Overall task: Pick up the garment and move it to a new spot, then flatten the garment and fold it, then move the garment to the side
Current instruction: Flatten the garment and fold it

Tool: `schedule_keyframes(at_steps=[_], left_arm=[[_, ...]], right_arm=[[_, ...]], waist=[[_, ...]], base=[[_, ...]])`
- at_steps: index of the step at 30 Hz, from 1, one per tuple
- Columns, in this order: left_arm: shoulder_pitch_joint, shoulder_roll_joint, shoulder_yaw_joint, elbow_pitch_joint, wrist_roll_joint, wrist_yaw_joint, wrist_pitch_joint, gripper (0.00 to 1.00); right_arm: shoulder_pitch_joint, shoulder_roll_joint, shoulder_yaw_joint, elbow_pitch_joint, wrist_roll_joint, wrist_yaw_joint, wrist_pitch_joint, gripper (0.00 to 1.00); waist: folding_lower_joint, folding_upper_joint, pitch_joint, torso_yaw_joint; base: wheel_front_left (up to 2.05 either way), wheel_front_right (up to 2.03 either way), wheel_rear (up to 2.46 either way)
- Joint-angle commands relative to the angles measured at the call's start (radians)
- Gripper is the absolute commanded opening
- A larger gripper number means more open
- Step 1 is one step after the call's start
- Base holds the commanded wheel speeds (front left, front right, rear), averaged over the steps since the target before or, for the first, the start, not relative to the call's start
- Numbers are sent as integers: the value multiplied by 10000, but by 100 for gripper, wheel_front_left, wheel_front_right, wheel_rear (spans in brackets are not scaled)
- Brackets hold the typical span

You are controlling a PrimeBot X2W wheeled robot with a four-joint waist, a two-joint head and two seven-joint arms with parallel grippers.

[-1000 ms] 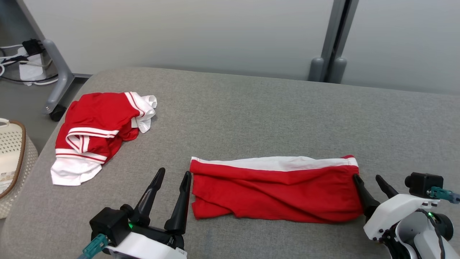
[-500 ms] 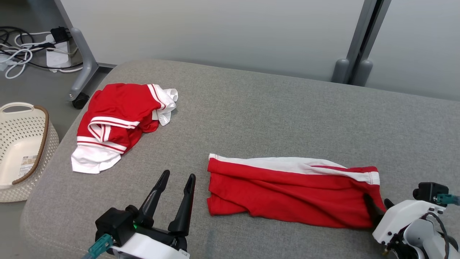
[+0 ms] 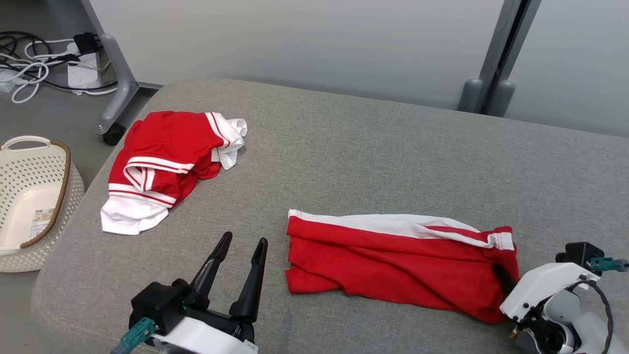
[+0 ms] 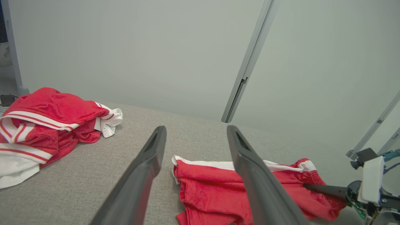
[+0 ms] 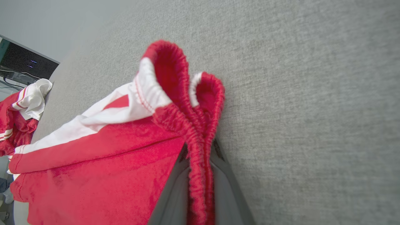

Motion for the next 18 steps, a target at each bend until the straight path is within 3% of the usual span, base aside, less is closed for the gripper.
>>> schedule_keyframes(at_steps=[1,9,18], left_arm=[[-100,68,6,-6,39,55,10,100],[158,100,-96,-101,17,132,69,100],[333,155,-175,-221,-37,194,154,100]], right_arm=[[64,-70,35,-99,193,22,-60,0],[328,-402,-263,-655,1666,22,687,0],[827,-1638,-697,-1493,2580,22,2101,0]], waist=[[0,0,-72,-58],[0,0,-429,-432],[0,0,-585,-1076]], base=[[0,0,0],[0,0,0],[0,0,0]])
